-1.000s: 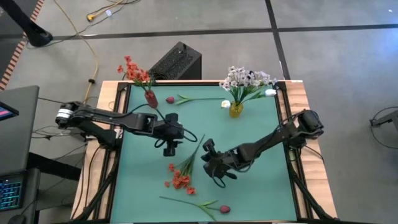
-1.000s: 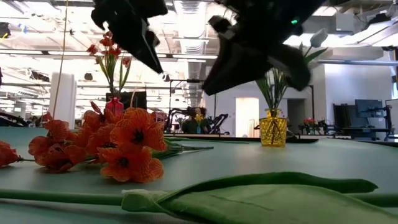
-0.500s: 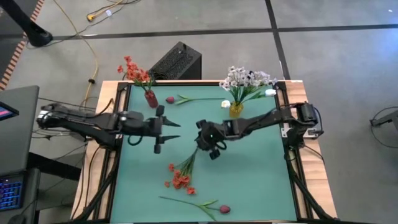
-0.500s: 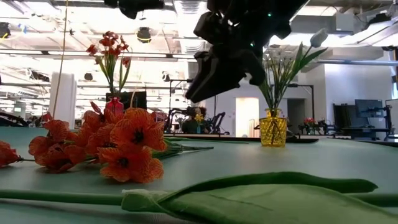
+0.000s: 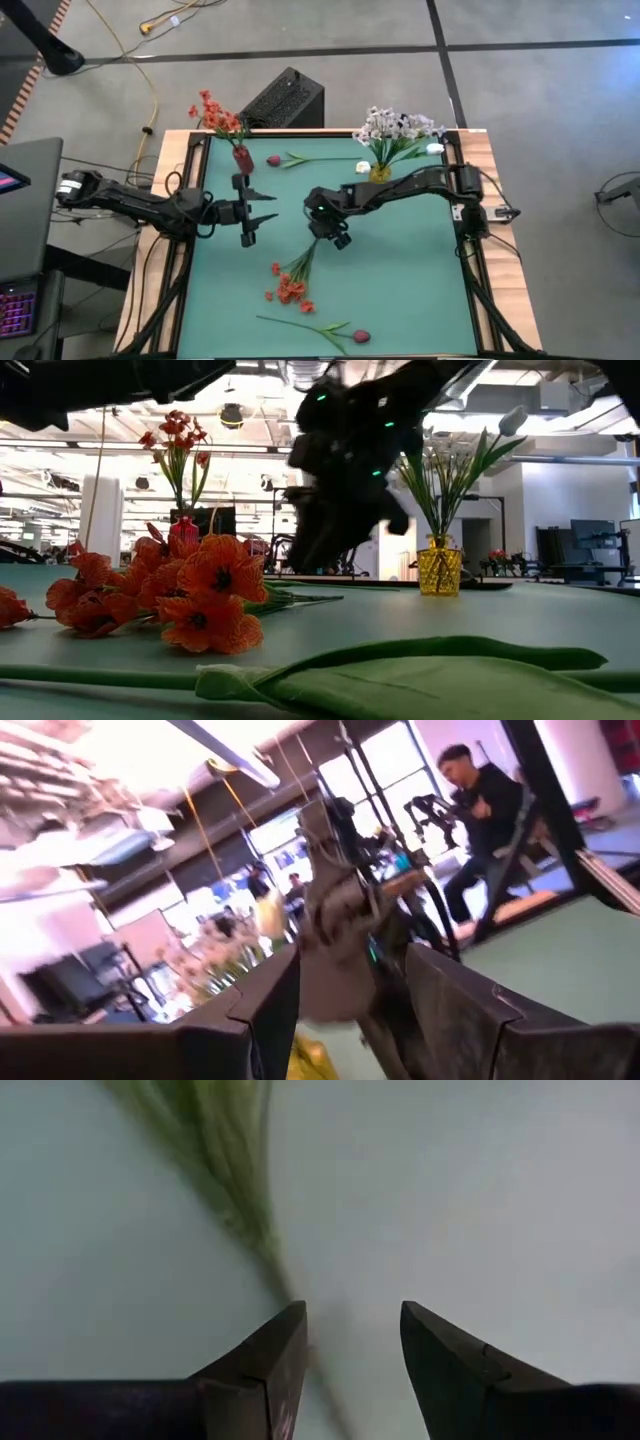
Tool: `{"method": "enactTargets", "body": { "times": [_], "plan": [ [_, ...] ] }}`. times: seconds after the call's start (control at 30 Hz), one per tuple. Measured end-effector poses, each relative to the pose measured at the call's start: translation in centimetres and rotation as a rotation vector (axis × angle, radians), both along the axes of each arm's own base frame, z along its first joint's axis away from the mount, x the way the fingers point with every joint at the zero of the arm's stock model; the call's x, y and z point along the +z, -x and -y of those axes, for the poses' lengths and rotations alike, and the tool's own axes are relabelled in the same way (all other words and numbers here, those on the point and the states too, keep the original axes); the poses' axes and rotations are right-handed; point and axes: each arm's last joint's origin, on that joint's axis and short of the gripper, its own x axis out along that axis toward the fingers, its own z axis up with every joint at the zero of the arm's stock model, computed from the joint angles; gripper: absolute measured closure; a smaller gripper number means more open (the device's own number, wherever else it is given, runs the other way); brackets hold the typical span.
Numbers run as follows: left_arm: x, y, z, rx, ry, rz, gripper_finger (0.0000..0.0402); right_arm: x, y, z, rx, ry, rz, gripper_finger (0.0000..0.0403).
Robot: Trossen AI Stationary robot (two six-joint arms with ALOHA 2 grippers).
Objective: Sort flowers into vase by color
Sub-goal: Put the orange flowers into the red flower vase
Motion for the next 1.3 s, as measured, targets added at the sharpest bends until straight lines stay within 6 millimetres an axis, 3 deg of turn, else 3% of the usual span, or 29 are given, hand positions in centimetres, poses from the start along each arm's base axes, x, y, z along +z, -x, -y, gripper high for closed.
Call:
{"method": "enactTargets", "body": {
  "times": [0.17, 0.3, 0.5, 0.67, 0.73, 1.0, 1.13, 1.3],
  "plan": [
    [-0.3, -0.1, -0.2, 0.012, -0.030, -0.033, 0.0228, -1.1, -1.7, 0.4, 0.063, 0.006, -0.078, 0.0215],
    [-0.6, -0.1, -0.5, 0.028, -0.032, -0.070, 0.0228, -2.1, -2.0, 0.8, 0.102, -0.022, -0.177, 0.0216],
    [-1.0, -0.2, -1.0, 0.056, -0.023, -0.108, 0.0228, -1.7, -2.0, 1.9, 0.094, -0.001, -0.175, 0.0216],
    [-1.1, -0.2, -1.1, 0.063, -0.019, -0.117, 0.0228, 0.2, -1.8, 2.2, 0.087, 0.006, -0.128, 0.0216],
    [-1.1, -0.2, -1.2, 0.062, -0.016, -0.117, 0.0228, 0.1, -1.6, 2.2, 0.082, -0.004, -0.150, 0.0216],
    [-1.0, -0.2, -1.1, 0.055, -0.015, -0.115, 0.0228, -2.5, -2.1, 2.0, 0.114, -0.065, -0.163, 0.0217],
    [-1.0, -0.2, -1.1, 0.053, -0.003, -0.110, 0.0228, -3.2, -2.2, 1.9, 0.125, -0.069, -0.180, 0.0242],
    [-1.0, -0.2, -1.1, 0.053, -0.003, -0.112, 0.0228, -3.6, -1.9, 1.9, 0.122, -0.078, -0.221, 0.0321]
  ]
}}
